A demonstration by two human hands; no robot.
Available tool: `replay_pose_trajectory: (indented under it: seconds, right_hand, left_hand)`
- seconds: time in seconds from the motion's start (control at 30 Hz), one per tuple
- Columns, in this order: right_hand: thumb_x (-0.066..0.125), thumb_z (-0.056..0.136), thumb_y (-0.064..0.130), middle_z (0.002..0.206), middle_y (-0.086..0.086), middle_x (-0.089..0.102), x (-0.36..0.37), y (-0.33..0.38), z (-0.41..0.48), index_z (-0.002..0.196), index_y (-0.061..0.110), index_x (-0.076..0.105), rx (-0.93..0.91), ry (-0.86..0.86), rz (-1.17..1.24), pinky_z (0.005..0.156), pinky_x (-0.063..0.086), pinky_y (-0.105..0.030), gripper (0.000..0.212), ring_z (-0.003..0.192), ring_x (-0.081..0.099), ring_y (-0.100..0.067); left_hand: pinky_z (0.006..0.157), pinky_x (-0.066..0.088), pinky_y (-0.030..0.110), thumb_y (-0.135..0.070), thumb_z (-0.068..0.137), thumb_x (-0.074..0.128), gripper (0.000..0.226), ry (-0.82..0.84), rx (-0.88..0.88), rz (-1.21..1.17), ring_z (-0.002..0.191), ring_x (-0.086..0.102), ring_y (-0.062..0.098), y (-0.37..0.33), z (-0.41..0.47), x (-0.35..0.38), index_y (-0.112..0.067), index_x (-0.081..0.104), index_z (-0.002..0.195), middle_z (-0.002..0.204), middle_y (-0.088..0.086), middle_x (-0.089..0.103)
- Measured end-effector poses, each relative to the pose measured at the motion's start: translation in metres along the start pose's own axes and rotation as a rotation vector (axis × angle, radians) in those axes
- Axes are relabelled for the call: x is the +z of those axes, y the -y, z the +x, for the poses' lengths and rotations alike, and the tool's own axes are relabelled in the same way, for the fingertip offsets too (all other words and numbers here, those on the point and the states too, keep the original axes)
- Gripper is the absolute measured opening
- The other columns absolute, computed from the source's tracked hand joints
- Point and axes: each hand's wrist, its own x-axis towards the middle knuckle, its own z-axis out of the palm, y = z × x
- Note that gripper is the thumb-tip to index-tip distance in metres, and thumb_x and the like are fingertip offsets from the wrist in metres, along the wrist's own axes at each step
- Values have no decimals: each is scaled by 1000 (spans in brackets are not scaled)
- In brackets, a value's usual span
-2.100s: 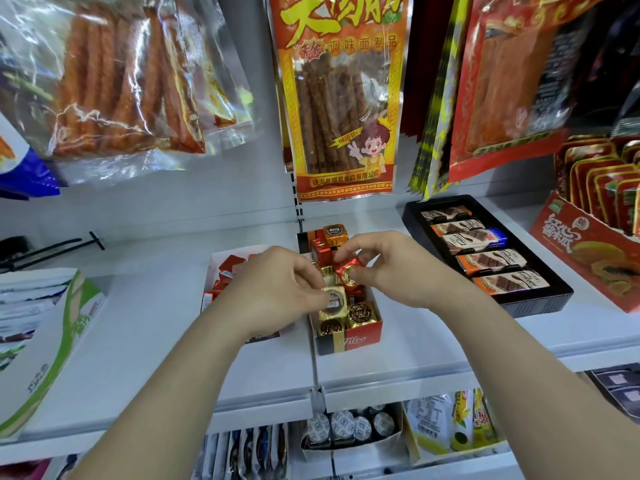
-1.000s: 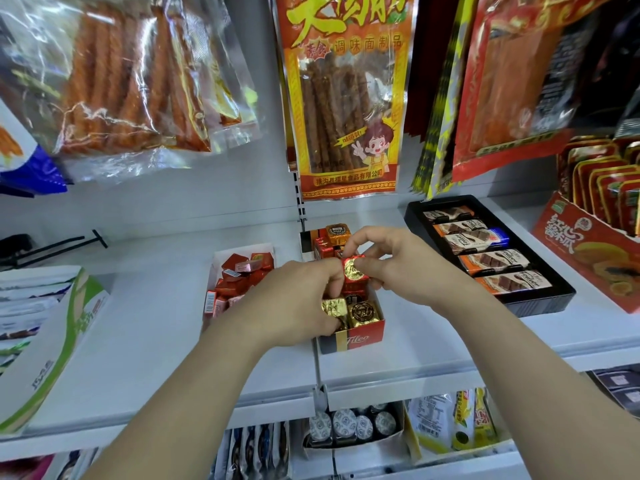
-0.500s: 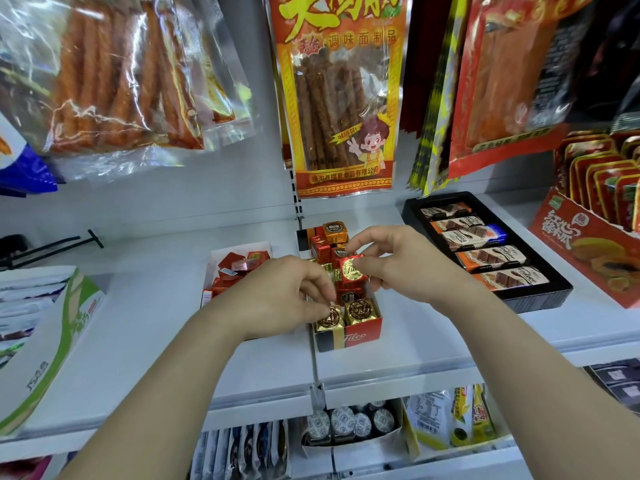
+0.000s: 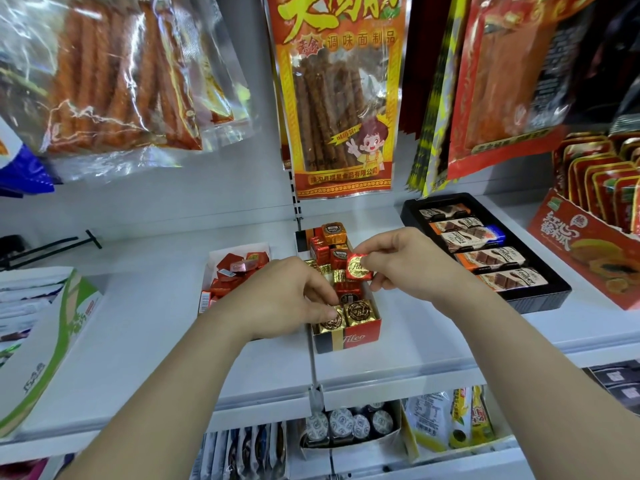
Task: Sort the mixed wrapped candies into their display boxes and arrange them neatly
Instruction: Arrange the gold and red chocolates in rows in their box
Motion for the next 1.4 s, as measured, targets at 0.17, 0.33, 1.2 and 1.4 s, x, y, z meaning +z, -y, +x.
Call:
replay_pose_trajectory:
  seconds: [0.17, 0.33, 1.2, 1.4]
  right_hand:
    - [56, 92, 12, 70, -2, 67, -3, 2, 0, 98, 14, 72, 28, -7, 51, 56, 49, -19, 17, 55, 62, -8]
    - [53, 93, 9, 85, -7, 68, -11, 0, -2, 103, 23, 71, 59, 11, 132, 57, 51, -23, 24, 62, 67, -18]
    - [71, 83, 9, 75, -11, 66, -7, -1, 3, 105, 18, 66, -1, -23, 217, 56, 53, -22, 24, 64, 66, -19]
    - [69, 79, -8, 95, -8, 68, -2, 2, 9, 118, 14, 64, -32, 63, 286, 75, 59, -28, 45, 80, 68, -19]
  left_hand:
    - [78, 52, 21, -33, 84, 72, 12, -8, 16, 18, 86, 61, -6, 0, 2, -1, -31, 76, 96, 92, -20, 70]
    - [70, 47, 18, -34, 90, 64, 18, -217, 65, 148, 89, 57, 1, -13, 13, 6, -36, 71, 107, 97, -17, 65]
    - [51, 42, 8, -39, 83, 71, 13, -467, -41, -38, 61, 61, -6, -10, 22, -5, -30, 70, 92, 66, -13, 68]
    - [60, 49, 14, -40, 84, 69, 21, -675, -46, -118, 67, 63, -4, -8, 27, -4, -28, 69, 101, 70, -15, 68]
